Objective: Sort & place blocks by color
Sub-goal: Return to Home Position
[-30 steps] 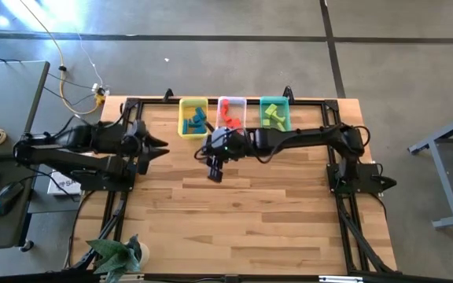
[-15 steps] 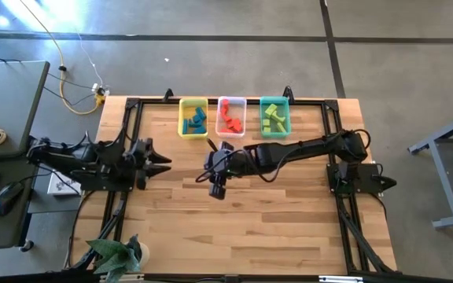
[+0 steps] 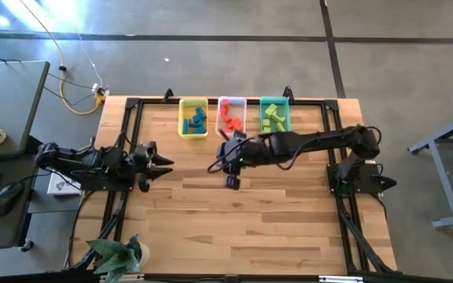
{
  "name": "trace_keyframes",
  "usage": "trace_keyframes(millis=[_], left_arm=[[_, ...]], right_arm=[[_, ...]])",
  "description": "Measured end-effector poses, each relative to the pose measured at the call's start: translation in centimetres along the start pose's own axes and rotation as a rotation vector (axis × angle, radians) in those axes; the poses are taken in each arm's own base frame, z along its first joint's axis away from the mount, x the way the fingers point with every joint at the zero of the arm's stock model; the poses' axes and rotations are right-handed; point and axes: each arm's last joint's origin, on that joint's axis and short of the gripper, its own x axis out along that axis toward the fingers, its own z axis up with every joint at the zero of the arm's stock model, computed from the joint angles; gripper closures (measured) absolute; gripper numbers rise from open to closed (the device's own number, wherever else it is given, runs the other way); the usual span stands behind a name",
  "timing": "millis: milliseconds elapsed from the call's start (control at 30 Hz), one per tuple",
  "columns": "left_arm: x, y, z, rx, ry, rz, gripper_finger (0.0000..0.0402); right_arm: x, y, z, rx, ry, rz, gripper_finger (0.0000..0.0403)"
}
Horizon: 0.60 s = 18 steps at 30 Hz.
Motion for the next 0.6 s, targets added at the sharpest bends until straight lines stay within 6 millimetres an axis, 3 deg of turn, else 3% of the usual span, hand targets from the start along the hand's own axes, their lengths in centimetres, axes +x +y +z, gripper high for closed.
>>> trace_keyframes(millis=[333, 433, 600], left_arm=[[0.1, 0.5, 0.1, 0.091, -0.041, 0.098, 0.0268], [0.1, 0.6, 0.1, 0.126, -0.042, 0.108, 0.0268], [0.1, 0.6, 0.1, 0.174, -0.034, 0.108, 0.0268]], right_arm=[[-6.0, -5.1, 0.5, -0.065, -0.047, -0.099, 0.0299], [-6.8, -6.7, -1.3, -0.039, -0.069, -0.113, 0.0299], [-6.9, -8.3, -6.9, 0.08, -0.149, -0.083, 0.0299]])
